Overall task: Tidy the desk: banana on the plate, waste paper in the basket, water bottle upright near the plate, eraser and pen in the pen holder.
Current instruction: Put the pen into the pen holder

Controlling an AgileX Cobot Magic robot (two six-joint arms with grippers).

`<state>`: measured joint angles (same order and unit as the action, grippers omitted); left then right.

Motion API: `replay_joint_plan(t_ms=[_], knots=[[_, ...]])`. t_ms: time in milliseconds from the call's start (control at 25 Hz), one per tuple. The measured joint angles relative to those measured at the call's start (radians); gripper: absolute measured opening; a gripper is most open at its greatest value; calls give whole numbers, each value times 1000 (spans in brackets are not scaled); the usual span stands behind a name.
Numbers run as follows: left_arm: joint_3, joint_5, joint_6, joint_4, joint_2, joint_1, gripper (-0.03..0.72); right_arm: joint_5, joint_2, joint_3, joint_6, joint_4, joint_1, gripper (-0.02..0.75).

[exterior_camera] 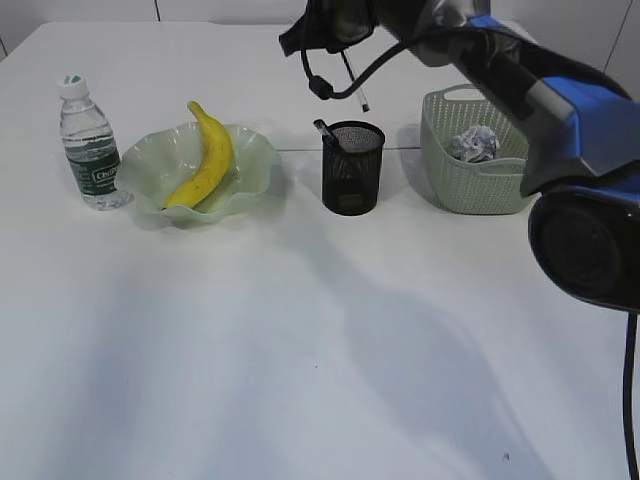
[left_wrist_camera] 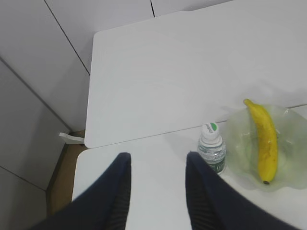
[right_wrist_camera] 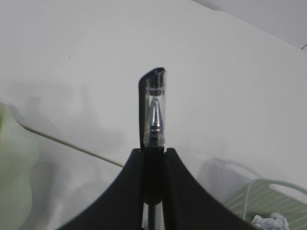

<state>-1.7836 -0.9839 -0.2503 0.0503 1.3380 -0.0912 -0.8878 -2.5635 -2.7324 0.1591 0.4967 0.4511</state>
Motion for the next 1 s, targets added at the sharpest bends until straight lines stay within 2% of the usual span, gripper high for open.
replay_joint_plan(t_ms=[200,680,1000], knots=[[0,0,0,0,0,0,260,24,-40,0,0,24,-4,55],[0,2,0,0,0,0,260,201,-54,0,57,45,-25,55],[0,8,0,0,17,0,260,212,-54,0,64,45,-41,55]])
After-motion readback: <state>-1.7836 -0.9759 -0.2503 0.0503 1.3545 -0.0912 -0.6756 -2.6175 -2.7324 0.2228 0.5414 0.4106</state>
